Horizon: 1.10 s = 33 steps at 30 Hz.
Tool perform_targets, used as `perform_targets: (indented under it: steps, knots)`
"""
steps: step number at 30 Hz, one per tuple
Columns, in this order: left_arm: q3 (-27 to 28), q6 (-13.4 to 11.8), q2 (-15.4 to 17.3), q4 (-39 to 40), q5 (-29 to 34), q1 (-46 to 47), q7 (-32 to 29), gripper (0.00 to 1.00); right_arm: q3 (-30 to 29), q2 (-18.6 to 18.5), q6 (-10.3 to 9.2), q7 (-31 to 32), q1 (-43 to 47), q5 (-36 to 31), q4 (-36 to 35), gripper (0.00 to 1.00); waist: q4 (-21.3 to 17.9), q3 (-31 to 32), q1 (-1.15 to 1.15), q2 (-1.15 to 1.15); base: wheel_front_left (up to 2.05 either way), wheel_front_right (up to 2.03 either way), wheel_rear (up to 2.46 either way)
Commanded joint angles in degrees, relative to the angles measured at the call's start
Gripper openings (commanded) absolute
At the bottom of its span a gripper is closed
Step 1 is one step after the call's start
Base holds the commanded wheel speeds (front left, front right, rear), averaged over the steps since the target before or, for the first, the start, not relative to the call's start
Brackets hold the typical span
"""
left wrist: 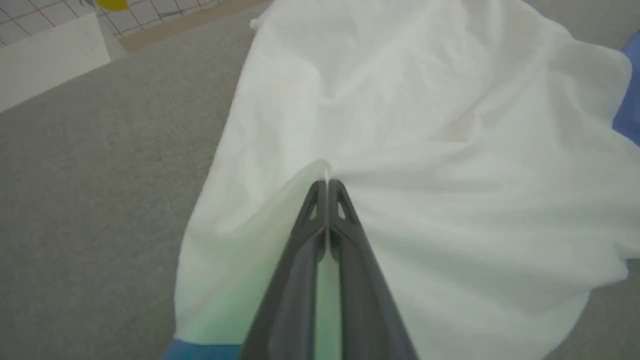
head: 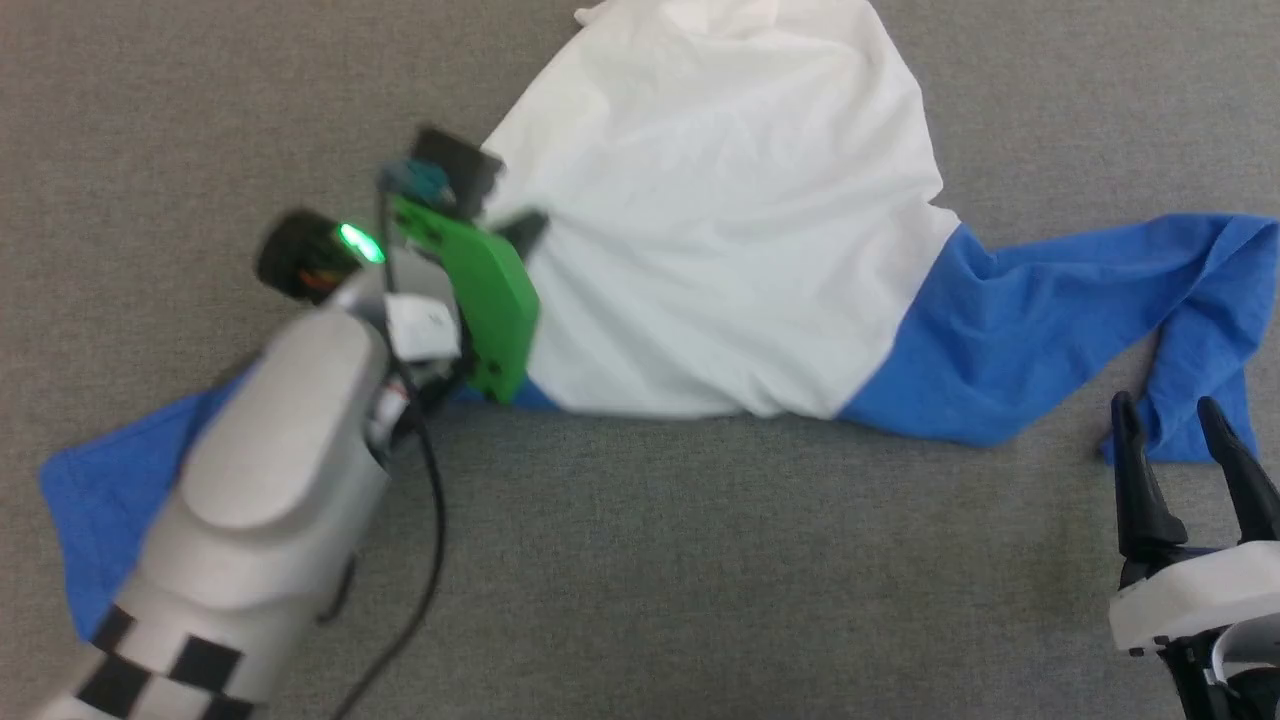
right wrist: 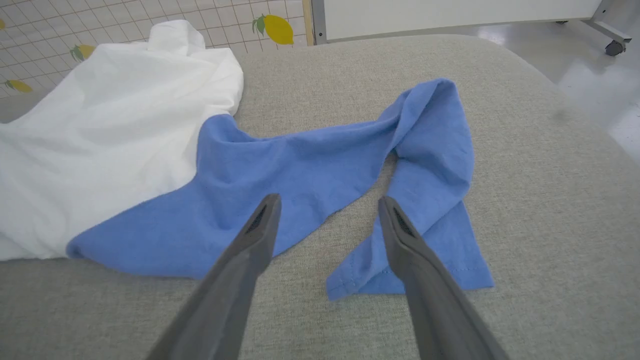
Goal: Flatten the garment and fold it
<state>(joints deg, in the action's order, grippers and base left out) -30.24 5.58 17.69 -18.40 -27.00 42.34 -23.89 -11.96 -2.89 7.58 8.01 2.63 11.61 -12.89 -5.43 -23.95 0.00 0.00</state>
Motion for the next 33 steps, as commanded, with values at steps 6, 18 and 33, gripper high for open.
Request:
perform_targets:
  steps: [6, 18, 33]
  knots:
    - [6.39, -3.6, 4.41, 1.6, 1.22, 9.19, 3.33, 0.0, 0.97, 0.02, -0.09, -1.41, -2.39, 1.62, -0.11, 1.0, -2.95, -4.95, 0.0, 0.0, 0.0, 0.0, 0.0]
    - [6.4, -6.76, 1.3, -9.25, 4.72, 12.23, 15.84, 1.0, 1.87, 0.02, -0.09, -3.61, -4.31, 2.34, 2.9, 1.0, -4.4, -7.84, 0.0, 0.0, 0.0, 0.0, 0.0]
    - [7.75, -10.1, 2.21, 11.73, 2.59, -11.16, 30.36, 1.0, 2.24, 0.02, -0.09, -1.19, 0.57, 0.64, 3.05, 1.0, 2.51, 6.33, 0.0, 0.0, 0.0, 0.0, 0.0]
